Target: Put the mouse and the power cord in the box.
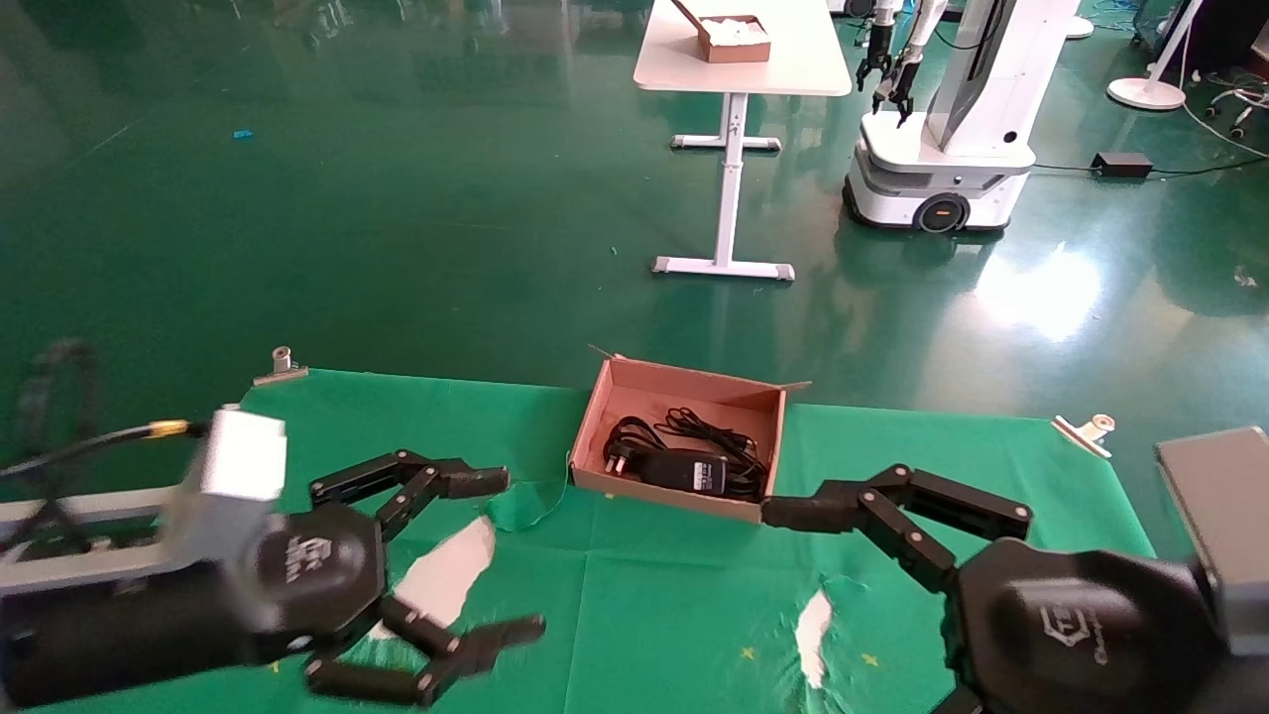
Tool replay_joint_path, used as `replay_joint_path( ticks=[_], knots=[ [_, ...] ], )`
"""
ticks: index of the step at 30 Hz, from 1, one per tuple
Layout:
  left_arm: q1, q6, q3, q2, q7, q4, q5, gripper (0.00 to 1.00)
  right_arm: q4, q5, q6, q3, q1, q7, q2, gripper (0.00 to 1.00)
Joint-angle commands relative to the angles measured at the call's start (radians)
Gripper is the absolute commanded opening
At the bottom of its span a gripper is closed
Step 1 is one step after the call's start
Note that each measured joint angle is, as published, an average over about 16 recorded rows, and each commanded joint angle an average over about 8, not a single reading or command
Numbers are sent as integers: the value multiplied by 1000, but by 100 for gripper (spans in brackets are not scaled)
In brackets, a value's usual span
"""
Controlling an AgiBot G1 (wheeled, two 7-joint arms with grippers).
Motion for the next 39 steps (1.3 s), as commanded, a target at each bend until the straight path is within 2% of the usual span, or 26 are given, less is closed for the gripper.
replay_joint_path(
  ticks=[1,8,13,39],
  knots=[
    [18,42,-31,-12,1,-12,-46,100,0,0,0,0,0,0,0,100],
    [68,159,-118,-46,6,-47,-177,100,0,1,0,0,-1,0,1,100],
    [83,193,-143,-56,7,-57,-216,100,1,3,-1,1,-1,0,2,100],
    [68,157,-117,-46,7,-46,-175,100,0,1,1,0,0,0,0,100]
  ],
)
